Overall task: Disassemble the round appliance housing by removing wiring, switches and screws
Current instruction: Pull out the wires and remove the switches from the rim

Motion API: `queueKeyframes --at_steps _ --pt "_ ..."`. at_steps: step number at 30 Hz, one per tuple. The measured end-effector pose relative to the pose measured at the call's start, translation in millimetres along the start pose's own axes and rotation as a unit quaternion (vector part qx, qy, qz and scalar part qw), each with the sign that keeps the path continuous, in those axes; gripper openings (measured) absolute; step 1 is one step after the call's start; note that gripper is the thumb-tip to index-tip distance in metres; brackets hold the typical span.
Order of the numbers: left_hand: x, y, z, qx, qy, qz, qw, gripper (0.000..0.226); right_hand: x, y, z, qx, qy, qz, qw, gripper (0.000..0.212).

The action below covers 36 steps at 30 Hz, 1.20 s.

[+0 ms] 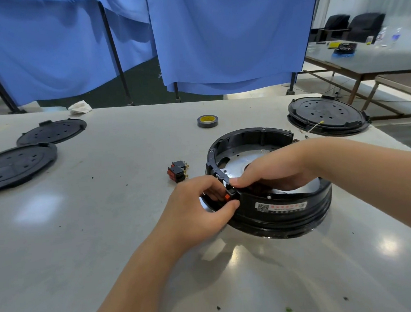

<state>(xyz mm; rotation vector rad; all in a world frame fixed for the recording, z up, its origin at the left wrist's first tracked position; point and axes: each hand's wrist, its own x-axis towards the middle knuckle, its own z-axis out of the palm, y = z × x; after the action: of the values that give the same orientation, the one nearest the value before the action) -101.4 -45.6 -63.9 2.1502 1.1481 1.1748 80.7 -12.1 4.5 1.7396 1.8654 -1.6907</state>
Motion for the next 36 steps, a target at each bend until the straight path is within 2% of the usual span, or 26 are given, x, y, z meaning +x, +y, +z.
queueKeyframes --at_steps 10,13,16,18,21,24,32,36 --pt "0.4 -2.5 -7.4 -0.038 0.008 -0.018 0.999 0.005 3.3 13.3 3.6 -0.036 0.066 0.015 0.997 0.077" --pt "3.2 -3.0 -14.3 -0.108 0.031 -0.051 0.992 0.008 3.0 17.9 5.6 -0.069 0.11 0.006 0.992 0.078" --pt "8.0 -5.3 -22.0 -0.23 0.074 -0.108 0.964 0.009 5.0 21.9 8.3 -0.099 0.154 -0.018 0.983 0.077" --pt "11.1 -8.8 -26.3 -0.262 0.122 -0.137 0.947 0.011 6.7 23.7 10.1 -0.108 0.161 -0.022 0.981 0.079" --pt "15.2 -15.8 -30.1 -0.23 0.178 -0.183 0.939 0.008 9.2 24.1 15.1 -0.112 0.17 -0.03 0.979 0.07" --pt "20.9 -24.1 -35.6 -0.192 0.201 -0.242 0.93 0.004 11.0 23.8 19.1 -0.135 0.196 -0.052 0.97 0.063" --pt "47.1 -37.0 -47.7 -0.187 0.136 -0.346 0.909 0.011 8.8 24.6 20.2 -0.113 0.198 -0.066 0.972 0.064" --pt "54.4 -60.2 -54.5 -0.148 0.155 -0.392 0.894 0.01 8.5 25.3 20.0 -0.099 0.194 -0.071 0.973 0.066"
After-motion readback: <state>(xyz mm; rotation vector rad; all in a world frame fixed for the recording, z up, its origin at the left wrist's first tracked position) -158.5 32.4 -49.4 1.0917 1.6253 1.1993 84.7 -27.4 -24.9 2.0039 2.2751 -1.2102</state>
